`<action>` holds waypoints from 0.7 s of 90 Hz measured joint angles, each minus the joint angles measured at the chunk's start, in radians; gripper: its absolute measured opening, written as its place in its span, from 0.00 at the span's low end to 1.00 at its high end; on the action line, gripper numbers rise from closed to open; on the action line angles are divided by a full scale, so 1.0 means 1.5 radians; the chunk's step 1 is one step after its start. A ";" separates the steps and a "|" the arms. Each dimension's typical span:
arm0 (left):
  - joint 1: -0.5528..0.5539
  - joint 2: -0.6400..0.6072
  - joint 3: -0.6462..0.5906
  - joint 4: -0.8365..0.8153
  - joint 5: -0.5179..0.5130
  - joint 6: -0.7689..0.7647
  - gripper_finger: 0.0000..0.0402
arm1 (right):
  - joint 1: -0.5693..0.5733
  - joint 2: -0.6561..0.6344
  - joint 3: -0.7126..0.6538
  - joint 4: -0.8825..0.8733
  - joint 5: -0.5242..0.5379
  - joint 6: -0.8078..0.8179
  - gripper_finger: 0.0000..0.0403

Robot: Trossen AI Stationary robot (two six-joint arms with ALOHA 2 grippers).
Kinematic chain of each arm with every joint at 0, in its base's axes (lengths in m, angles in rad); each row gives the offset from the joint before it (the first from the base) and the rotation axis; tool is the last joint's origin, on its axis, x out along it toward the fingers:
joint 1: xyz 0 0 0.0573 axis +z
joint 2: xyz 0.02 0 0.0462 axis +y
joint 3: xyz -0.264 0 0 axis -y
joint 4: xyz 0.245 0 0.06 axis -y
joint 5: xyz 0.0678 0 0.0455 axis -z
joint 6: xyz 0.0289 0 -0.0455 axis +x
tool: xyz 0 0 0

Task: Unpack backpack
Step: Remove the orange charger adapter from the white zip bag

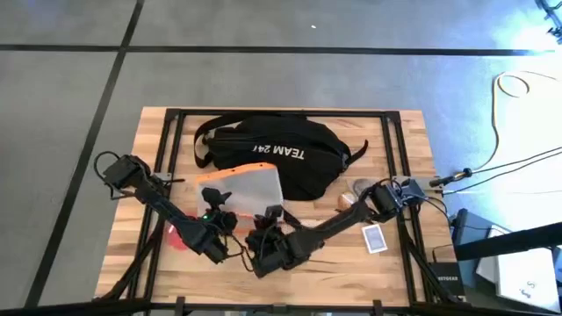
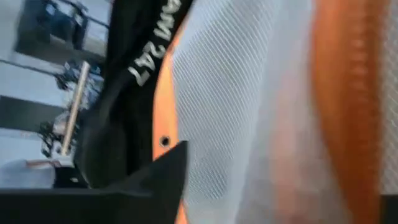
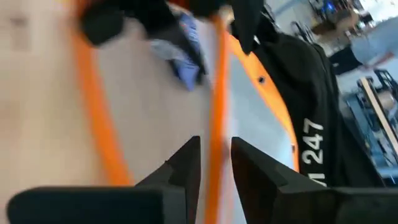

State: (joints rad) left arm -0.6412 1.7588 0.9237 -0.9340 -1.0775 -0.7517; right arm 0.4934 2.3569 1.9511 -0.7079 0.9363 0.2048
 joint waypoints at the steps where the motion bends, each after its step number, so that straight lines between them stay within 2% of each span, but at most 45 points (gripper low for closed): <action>1: 0.001 0.000 0.000 0.000 0.005 0.001 0.35 | 0.003 0.000 0.000 -0.001 0.000 0.000 0.18; 8: 0.008 0.000 0.000 0.000 0.029 0.008 0.13 | 0.023 0.000 0.000 -0.012 0.003 -0.001 0.18; 14: 0.013 0.000 0.000 0.000 0.038 0.008 0.04 | 0.041 0.000 0.000 -0.017 0.029 -0.001 0.18; 24: 0.022 0.000 0.000 0.000 0.049 0.015 0.01 | 0.073 0.000 0.000 -0.005 0.045 -0.050 0.18; 36: 0.038 0.000 0.019 -0.001 0.073 0.004 0.00 | 0.104 0.000 0.000 0.039 -0.018 -0.145 0.18; 47: 0.052 0.000 0.057 0.000 0.090 -0.001 0.00 | 0.100 0.000 0.000 0.066 -0.091 -0.150 0.18; 63: 0.058 -0.001 0.122 0.000 0.100 -0.018 0.00 | 0.061 0.000 -0.015 0.111 -0.110 -0.122 0.18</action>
State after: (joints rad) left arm -0.5541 1.7574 1.1074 -0.9339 -0.9270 -0.7784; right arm 0.5844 2.3569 1.9287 -0.5415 0.7708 0.0223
